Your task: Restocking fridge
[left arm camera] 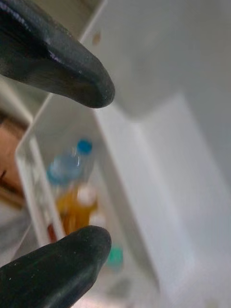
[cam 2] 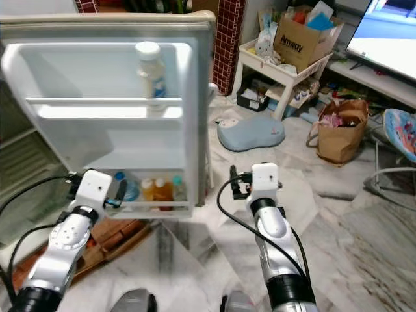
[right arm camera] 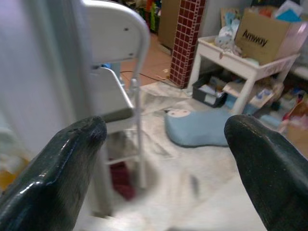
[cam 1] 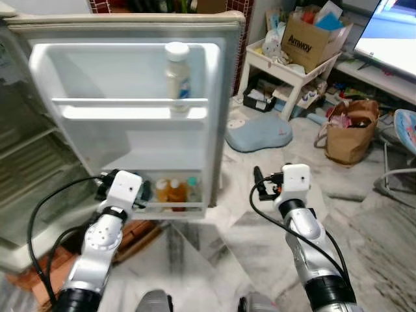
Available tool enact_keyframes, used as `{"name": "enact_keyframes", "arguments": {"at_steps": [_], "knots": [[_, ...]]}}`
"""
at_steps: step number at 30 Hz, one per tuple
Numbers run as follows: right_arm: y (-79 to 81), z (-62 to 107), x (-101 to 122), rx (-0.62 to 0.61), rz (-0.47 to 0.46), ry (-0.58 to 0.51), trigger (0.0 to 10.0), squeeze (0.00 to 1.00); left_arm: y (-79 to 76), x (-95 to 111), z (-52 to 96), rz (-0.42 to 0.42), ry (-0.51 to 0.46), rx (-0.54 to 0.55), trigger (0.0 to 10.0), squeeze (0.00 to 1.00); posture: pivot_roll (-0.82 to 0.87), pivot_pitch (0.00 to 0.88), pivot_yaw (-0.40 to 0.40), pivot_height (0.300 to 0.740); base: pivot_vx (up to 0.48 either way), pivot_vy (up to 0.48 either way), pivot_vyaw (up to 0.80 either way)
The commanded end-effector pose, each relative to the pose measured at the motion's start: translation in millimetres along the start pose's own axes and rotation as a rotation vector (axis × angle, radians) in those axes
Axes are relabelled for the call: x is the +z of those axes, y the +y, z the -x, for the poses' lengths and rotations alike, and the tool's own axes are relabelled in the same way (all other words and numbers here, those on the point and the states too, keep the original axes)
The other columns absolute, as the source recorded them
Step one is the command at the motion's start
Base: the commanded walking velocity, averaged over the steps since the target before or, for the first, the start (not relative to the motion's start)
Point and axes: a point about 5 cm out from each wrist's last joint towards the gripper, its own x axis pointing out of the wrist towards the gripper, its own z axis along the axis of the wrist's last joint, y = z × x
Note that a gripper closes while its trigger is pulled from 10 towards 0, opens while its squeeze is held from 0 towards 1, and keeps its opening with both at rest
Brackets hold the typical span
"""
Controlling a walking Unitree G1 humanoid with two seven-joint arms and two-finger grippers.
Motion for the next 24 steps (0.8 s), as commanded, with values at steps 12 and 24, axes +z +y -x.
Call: {"name": "enact_keyframes", "arguments": {"at_steps": [12,24], "knots": [[9.4,-7.6,30.9,0.063,0.072,-0.159,10.0,0.00,10.8,-0.6,0.0,-0.024,0.013,0.057,10.0,0.00,0.07,0.063,-0.004,0.740,0.063,-0.437,0.20],[6.2,-7.2,33.6,0.068,0.076,-0.180,10.0,0.00,23.5,-5.8,2.9,0.014,0.054,0.156,10.0,0.00,0.07,0.071,-0.004,0.740,0.400,-0.134,0.80]]}}
